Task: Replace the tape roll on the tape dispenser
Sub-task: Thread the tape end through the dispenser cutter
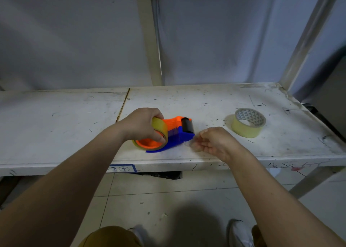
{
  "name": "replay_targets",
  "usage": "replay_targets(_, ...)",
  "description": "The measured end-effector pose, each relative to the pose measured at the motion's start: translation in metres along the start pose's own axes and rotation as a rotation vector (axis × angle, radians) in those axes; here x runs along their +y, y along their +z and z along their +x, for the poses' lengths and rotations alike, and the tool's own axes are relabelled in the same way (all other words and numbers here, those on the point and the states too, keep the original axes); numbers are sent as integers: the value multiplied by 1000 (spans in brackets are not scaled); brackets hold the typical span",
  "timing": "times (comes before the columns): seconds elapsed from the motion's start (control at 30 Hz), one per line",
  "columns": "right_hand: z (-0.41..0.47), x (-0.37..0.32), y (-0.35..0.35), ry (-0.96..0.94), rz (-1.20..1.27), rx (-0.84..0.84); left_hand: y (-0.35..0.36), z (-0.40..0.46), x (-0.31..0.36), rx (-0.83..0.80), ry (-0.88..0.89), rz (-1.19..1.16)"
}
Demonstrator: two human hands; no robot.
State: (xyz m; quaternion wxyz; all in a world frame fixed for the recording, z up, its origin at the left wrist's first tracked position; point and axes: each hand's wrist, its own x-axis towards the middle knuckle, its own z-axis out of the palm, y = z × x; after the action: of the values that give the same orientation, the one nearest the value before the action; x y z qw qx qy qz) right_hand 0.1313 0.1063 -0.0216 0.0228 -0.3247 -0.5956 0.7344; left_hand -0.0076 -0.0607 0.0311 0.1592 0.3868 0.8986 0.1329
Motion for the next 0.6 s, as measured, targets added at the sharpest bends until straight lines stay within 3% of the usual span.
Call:
replay_targets(0.3, 6, -11, 19, 6, 250, -36, 5, -1, -7, 32, -55, -436)
replay_targets(0.37, 6, -12, 22, -1, 248, -52, 2, -3, -10, -11, -70, -426)
replay_targets(0.47, 3, -10, 28, -17, 245, -94, -8, -4, -8, -89, -76, -216)
replay_targets(0.53, 0, -11, 34, -40, 252, -129, -14, -6, -2, -81, -46, -100)
replay_targets(0.6, -5, -15, 41, -69, 234, -155, -17, -7, 6, -48, 8, -129)
